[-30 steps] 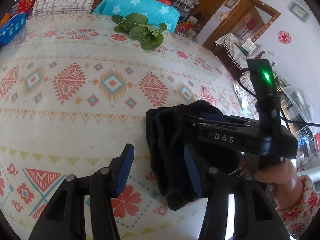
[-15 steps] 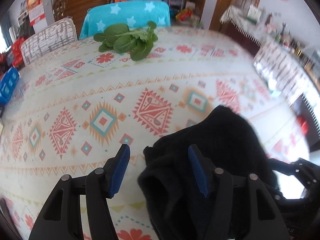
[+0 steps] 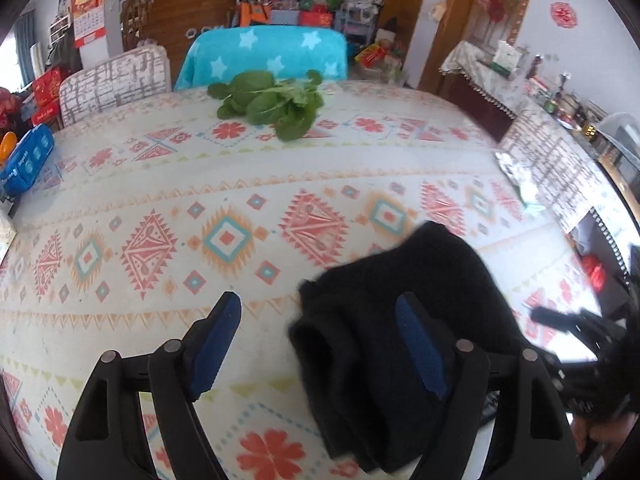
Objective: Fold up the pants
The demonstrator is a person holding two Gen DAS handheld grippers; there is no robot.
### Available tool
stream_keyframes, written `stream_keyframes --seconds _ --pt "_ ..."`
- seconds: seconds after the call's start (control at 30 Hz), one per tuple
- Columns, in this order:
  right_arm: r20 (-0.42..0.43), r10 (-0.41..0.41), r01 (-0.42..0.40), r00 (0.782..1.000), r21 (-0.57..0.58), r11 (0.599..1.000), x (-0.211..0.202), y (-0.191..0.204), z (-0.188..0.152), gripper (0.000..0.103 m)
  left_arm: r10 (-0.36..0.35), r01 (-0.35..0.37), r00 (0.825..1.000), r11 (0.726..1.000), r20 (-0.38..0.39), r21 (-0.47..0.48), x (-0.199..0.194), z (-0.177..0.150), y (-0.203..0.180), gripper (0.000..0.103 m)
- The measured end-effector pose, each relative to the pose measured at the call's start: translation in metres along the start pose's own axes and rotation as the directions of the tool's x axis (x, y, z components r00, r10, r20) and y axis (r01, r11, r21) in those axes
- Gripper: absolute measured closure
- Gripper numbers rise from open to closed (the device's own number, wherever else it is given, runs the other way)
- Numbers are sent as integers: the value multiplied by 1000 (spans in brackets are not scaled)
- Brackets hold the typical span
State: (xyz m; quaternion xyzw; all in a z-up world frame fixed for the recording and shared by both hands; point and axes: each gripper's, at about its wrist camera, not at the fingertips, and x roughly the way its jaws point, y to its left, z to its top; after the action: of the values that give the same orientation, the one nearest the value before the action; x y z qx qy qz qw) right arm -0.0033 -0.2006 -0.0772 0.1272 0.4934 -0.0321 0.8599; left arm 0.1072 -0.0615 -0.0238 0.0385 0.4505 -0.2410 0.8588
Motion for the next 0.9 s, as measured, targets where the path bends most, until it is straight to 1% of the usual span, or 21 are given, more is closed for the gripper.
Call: stream_keyframes --seconds 0.07,0.13,0.17,0.2,0.27,0.4,0.47,0.53,0.57,0.63,0.67,0.73,0.77,0.8,0.83,0.9 --pt "-3 -9 9 1000 -10 1000 0 -1 3 22 31 -31 999 998 -7 47 -1 -15 -16 24" --pt "-30 -36 35 999 -23 999 9 -1 2 23 64 -61 997 994 -36 87 10 -28 -24 24" --pt "-41 -40 39 998 -20 999 13 -2 0 23 83 -76 994 993 -76 93 19 -36 -24 24" --pt "-45 -36 36 998 -11 999 15 -3 -2 23 91 -82 991 993 -100 87 25 -41 -22 23" --pt "-50 -27 27 998 4 1000 17 -4 -5 22 78 -72 989 996 -122 53 29 -48 -12 23" --pt "-66 -7 9 998 21 1000 15 -7 -5 21 48 -50 993 999 -108 -11 12 -48 5 23" --pt "-28 -6 7 1000 36 999 1 -10 -6 21 19 -22 997 999 -79 -41 -3 -47 9 24" --pt "2 -17 17 1000 30 999 -13 -11 -10 21 -24 21 998 998 -56 -60 -15 -50 8 24" --pt "5 -20 19 1000 26 999 -18 -11 -13 21 -51 47 997 996 -50 -69 -19 -54 7 23" --pt "-4 -28 28 1000 22 999 -23 -12 -20 23 -70 67 996 996 -53 -55 -20 -62 0 23" --pt "-14 -22 23 1000 23 999 -22 -13 -23 25 -72 69 995 997 -62 -41 -17 -64 -3 23" --pt "-45 -20 21 999 17 1000 -16 -12 -30 39 -44 43 993 999 -109 -11 -5 -70 -9 23" --pt "-57 -20 21 998 16 1000 -12 -12 -31 40 -24 24 990 1000 -136 -3 3 -73 -9 23" --pt "-51 -24 25 998 16 1000 -8 -11 -32 40 -21 20 986 1000 -162 -8 11 -75 -8 23" --pt "-71 -20 21 997 17 1000 -3 -8 -33 40 -28 25 984 999 -178 -19 15 -77 -6 23" --pt "-76 -23 24 997 13 1000 -3 -5 -32 40 -60 50 980 997 -187 -60 17 -78 1 23"
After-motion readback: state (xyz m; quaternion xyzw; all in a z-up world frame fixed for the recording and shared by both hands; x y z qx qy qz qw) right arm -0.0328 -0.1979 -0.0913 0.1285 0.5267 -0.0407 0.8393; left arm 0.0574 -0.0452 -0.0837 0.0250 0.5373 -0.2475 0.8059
